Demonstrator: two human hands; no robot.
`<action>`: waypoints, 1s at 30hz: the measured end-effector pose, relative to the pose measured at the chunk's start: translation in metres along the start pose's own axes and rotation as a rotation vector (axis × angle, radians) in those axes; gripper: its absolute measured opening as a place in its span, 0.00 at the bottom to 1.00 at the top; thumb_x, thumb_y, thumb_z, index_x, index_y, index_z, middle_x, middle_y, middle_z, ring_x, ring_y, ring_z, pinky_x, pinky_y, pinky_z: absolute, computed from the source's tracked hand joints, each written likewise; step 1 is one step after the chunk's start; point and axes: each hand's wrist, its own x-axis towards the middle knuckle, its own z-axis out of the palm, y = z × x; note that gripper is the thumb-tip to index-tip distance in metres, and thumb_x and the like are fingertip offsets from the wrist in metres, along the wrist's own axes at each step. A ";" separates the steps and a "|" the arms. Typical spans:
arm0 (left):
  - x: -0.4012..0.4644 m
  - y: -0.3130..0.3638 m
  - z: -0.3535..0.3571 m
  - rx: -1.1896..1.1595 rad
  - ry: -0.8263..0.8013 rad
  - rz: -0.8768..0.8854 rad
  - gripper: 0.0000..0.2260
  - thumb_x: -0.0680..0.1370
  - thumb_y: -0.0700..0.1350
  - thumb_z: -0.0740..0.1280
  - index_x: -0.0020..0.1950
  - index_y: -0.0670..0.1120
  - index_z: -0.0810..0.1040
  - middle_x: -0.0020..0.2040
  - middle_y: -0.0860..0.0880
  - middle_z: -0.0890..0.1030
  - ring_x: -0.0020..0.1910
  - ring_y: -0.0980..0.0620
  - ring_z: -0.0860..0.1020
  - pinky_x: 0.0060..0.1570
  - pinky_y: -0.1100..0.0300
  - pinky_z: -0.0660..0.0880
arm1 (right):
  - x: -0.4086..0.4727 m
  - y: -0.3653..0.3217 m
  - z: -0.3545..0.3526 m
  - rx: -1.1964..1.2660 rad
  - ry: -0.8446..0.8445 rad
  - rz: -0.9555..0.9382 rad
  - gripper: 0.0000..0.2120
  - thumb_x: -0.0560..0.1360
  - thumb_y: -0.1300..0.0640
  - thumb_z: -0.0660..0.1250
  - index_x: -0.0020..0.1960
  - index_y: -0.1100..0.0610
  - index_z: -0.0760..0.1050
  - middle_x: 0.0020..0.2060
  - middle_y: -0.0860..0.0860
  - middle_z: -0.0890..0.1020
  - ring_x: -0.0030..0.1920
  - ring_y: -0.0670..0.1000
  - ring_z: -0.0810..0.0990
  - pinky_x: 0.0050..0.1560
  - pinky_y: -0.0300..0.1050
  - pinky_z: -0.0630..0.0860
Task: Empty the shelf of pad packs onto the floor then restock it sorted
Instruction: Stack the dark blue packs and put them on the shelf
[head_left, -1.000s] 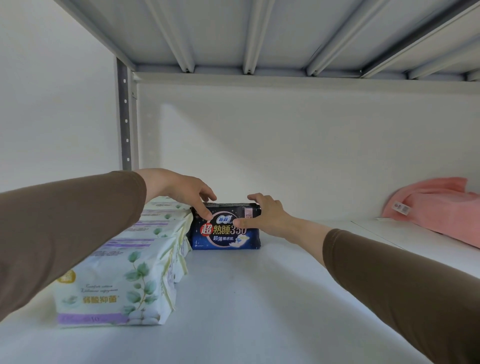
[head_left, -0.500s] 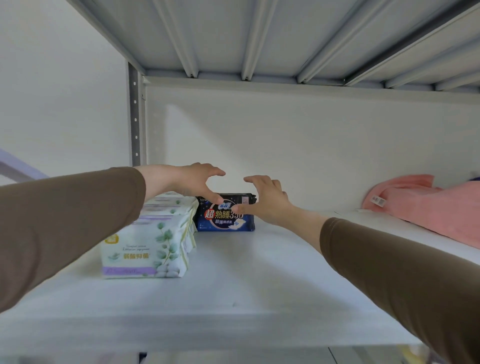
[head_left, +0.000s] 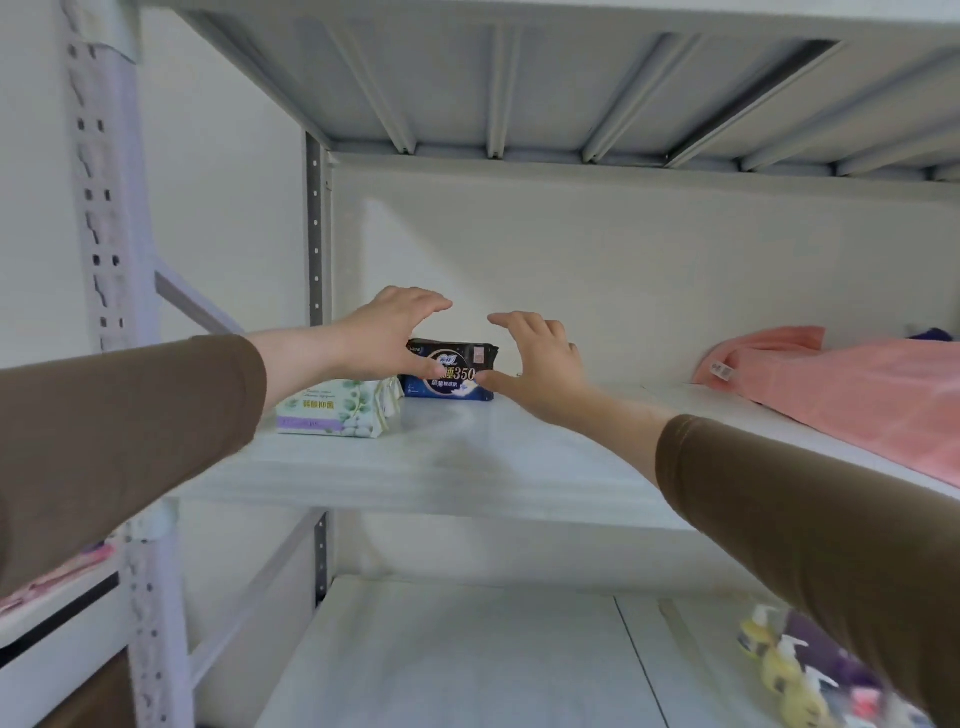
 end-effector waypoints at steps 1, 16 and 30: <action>-0.013 0.009 0.001 -0.001 0.018 0.002 0.40 0.74 0.57 0.73 0.80 0.50 0.57 0.79 0.51 0.59 0.77 0.50 0.53 0.74 0.54 0.54 | -0.012 -0.002 -0.005 -0.003 -0.001 -0.018 0.33 0.74 0.41 0.69 0.75 0.45 0.62 0.71 0.45 0.67 0.71 0.53 0.62 0.66 0.53 0.64; -0.194 0.051 0.052 -0.049 0.104 -0.009 0.42 0.73 0.59 0.73 0.80 0.53 0.54 0.80 0.55 0.54 0.78 0.55 0.49 0.72 0.63 0.44 | -0.170 -0.064 -0.010 -0.080 0.022 -0.199 0.28 0.76 0.42 0.65 0.73 0.50 0.65 0.69 0.46 0.70 0.66 0.52 0.67 0.63 0.50 0.67; -0.419 -0.016 0.229 -0.207 -0.196 -0.030 0.41 0.73 0.59 0.71 0.80 0.50 0.54 0.79 0.53 0.56 0.78 0.53 0.51 0.76 0.58 0.47 | -0.385 -0.135 0.170 -0.018 -0.284 0.046 0.24 0.78 0.44 0.64 0.71 0.51 0.66 0.67 0.48 0.72 0.64 0.54 0.68 0.62 0.52 0.67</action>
